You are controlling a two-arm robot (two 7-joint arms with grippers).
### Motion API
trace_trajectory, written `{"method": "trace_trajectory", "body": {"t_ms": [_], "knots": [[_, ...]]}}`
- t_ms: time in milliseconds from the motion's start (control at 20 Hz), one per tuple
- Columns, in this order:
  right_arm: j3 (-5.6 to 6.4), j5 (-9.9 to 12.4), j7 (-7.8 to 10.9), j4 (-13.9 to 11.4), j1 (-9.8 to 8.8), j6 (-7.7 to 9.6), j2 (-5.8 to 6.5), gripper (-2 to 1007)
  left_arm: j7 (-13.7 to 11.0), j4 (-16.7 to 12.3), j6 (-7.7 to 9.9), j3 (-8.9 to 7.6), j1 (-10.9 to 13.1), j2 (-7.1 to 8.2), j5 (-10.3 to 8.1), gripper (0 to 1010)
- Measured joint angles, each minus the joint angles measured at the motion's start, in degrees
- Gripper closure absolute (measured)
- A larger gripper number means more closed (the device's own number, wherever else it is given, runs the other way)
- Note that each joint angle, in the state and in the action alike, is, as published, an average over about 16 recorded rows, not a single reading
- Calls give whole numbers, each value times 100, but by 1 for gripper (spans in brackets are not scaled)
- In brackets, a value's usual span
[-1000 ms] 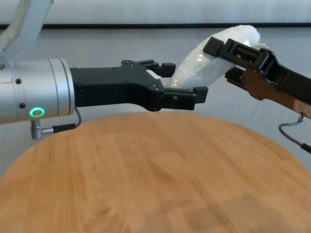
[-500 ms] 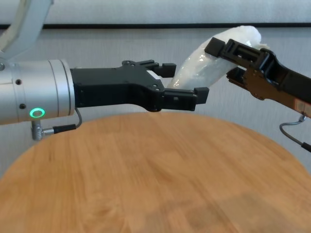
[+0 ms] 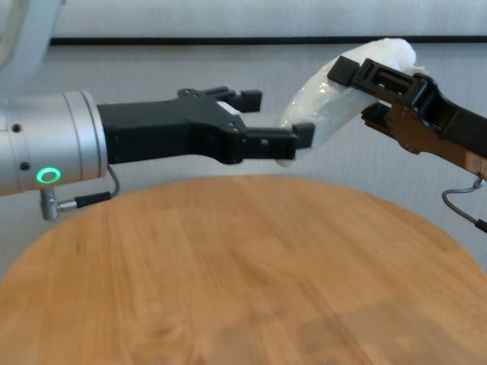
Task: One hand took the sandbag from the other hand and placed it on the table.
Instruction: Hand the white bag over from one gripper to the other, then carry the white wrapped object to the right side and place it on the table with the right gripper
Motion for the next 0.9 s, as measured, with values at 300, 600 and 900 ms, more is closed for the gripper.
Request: {"method": "trace_trajectory", "body": {"t_ms": [300, 600, 900], "knots": [[16, -28, -1, 7, 1, -21, -7, 460, 301, -60, -175, -257, 255, -74, -161, 10], [21, -58, 18, 16, 8, -29, -13, 460, 815, -218, -183, -533, 552, -167, -127, 10], [23, -72, 36, 24, 12, -26, -20, 460, 1400, -450, 33, -745, 811, -245, 116, 10]]}}
